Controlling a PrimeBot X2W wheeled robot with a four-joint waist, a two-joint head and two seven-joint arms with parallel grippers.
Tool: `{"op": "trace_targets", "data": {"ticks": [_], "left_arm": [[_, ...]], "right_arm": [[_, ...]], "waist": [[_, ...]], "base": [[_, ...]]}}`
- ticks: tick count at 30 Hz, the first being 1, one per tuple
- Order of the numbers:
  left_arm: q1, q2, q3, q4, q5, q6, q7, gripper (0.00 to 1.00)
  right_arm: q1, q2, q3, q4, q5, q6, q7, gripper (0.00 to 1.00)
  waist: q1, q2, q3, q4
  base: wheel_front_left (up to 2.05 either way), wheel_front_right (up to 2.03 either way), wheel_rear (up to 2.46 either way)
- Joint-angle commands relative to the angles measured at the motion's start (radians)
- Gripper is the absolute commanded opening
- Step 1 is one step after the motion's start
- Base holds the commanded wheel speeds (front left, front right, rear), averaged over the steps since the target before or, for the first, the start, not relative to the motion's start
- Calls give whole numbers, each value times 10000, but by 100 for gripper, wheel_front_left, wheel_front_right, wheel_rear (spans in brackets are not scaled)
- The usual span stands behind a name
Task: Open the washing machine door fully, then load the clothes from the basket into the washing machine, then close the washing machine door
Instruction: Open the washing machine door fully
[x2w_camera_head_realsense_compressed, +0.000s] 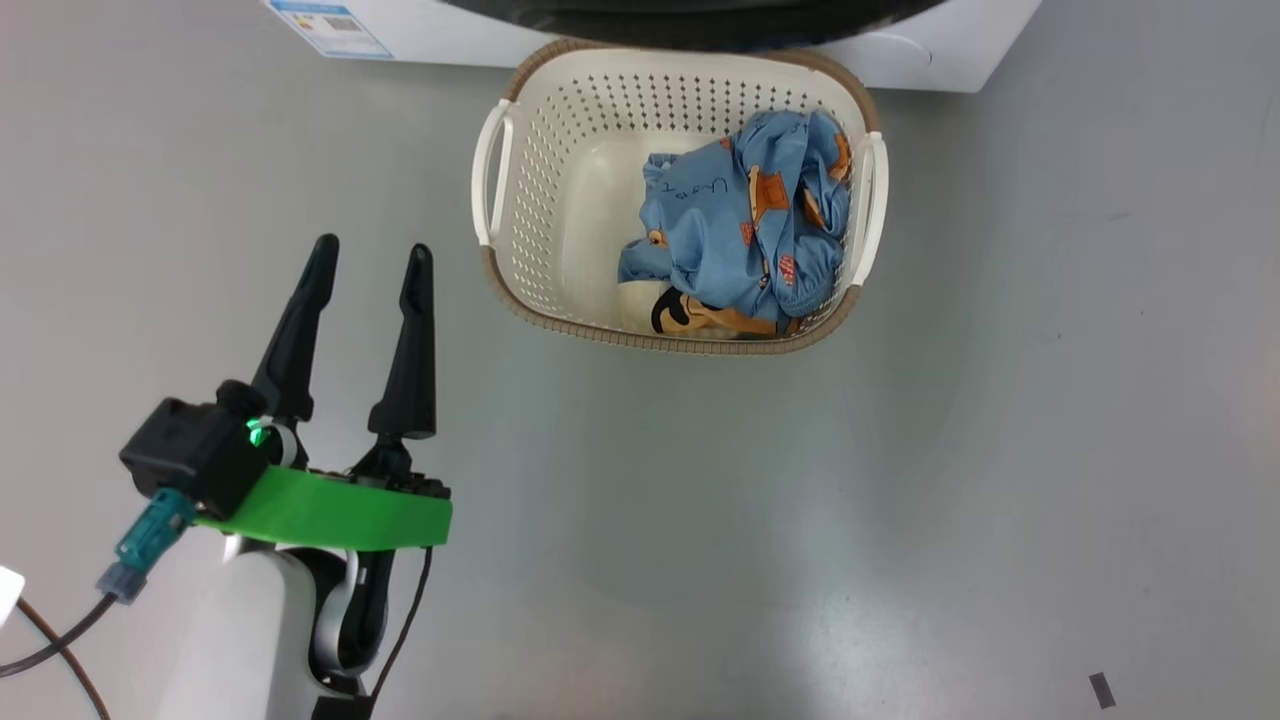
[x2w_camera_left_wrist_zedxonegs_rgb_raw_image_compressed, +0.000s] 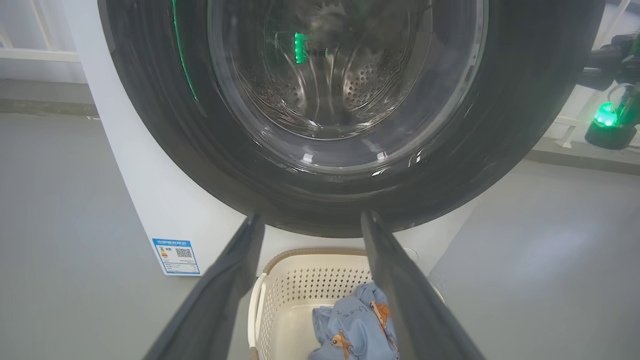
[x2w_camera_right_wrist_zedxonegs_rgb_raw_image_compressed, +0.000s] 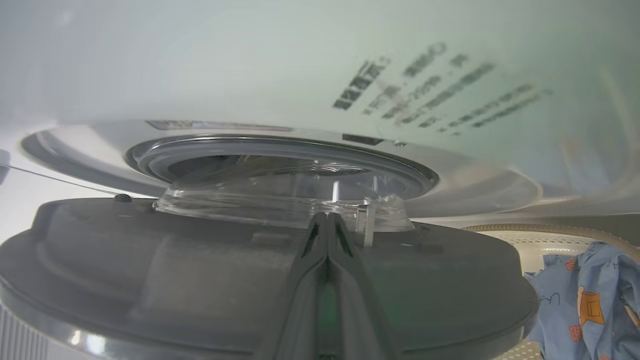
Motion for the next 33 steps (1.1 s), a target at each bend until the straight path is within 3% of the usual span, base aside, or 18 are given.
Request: {"op": "trace_targets", "data": {"ticks": [1, 14, 33], "left_arm": [[-6, 241, 329, -203, 113, -16, -61, 100], [140, 241, 406, -281, 222, -16, -61, 100], [547, 241, 601, -364, 591, -16, -61, 100]], "right_arm": [[261, 378, 63, -335, -5, 16, 144, 0], [1030, 954, 17, -992, 180, 16, 1140, 0], [3822, 1771, -146, -3160, 647, 16, 4391, 0]], "waist": [[0, 0, -151, 9], [0, 0, -468, 53], [0, 0, -1480, -80]], "base": [[0, 0, 0], [0, 0, 0], [0, 0, 0]]}}
